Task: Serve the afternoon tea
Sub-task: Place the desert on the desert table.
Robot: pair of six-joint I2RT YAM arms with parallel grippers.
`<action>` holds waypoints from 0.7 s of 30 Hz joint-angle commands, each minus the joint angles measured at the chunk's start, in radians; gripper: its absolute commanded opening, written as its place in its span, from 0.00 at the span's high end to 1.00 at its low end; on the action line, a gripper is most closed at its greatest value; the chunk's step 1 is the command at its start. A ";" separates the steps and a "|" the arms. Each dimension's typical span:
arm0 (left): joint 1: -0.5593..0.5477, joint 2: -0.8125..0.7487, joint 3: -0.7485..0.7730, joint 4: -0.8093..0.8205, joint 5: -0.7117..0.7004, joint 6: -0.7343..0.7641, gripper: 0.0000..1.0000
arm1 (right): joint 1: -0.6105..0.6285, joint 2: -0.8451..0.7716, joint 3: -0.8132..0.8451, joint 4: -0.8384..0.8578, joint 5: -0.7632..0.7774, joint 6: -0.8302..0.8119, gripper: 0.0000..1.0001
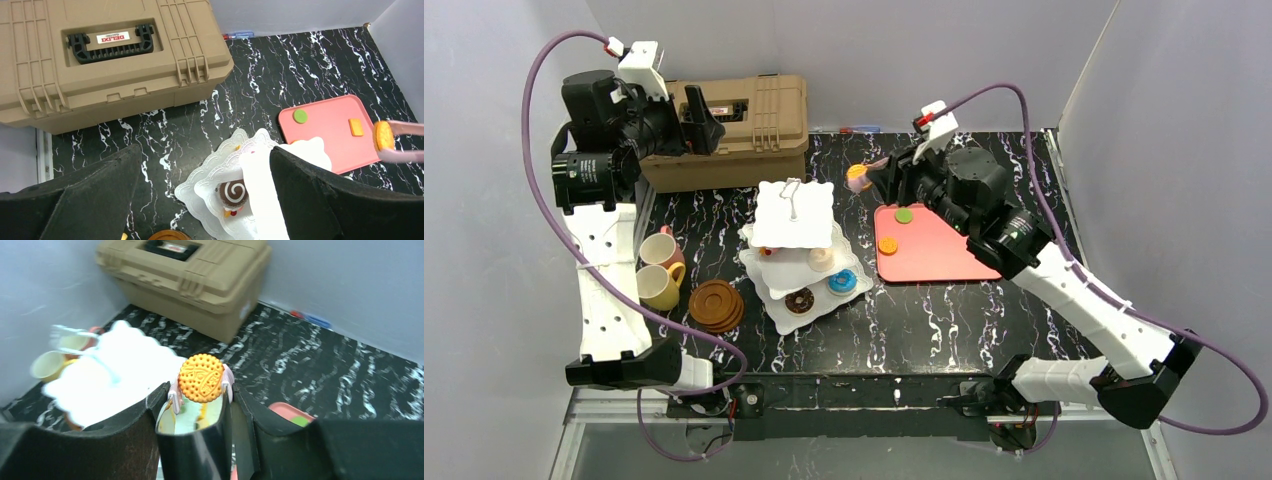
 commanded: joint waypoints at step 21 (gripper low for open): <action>0.009 -0.054 -0.043 0.022 0.016 0.014 0.02 | 0.279 0.175 0.185 0.003 0.049 -0.013 0.62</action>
